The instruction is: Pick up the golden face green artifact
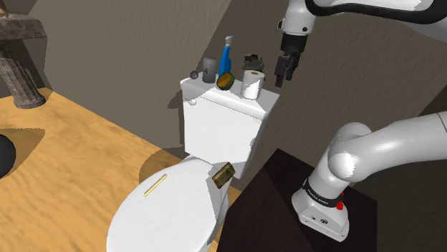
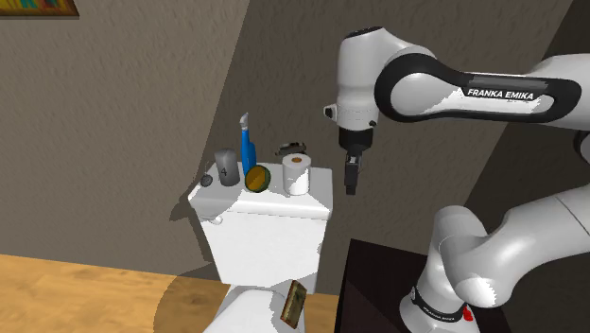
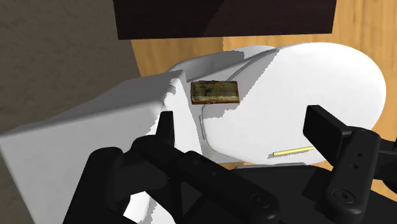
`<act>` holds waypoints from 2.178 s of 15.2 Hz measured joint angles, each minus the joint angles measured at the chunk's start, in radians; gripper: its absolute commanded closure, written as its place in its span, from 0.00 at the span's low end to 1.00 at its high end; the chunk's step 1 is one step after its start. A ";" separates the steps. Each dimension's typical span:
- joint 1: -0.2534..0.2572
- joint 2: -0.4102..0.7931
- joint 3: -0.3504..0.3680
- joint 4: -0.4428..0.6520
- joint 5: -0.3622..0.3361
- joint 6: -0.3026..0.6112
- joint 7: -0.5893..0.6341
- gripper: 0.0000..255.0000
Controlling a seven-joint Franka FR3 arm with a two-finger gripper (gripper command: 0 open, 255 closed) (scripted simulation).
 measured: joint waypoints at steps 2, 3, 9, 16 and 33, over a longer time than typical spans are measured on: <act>-0.001 0.020 -0.004 0.009 0.004 0.012 0.004 0.00; -0.004 0.037 -0.009 0.014 0.010 0.026 0.011 0.00; -0.021 0.253 -0.064 0.125 0.061 0.143 0.040 0.00; -0.037 0.518 -0.138 0.319 0.153 0.223 0.048 0.00; -0.126 0.997 -0.228 0.742 0.413 0.418 0.024 0.00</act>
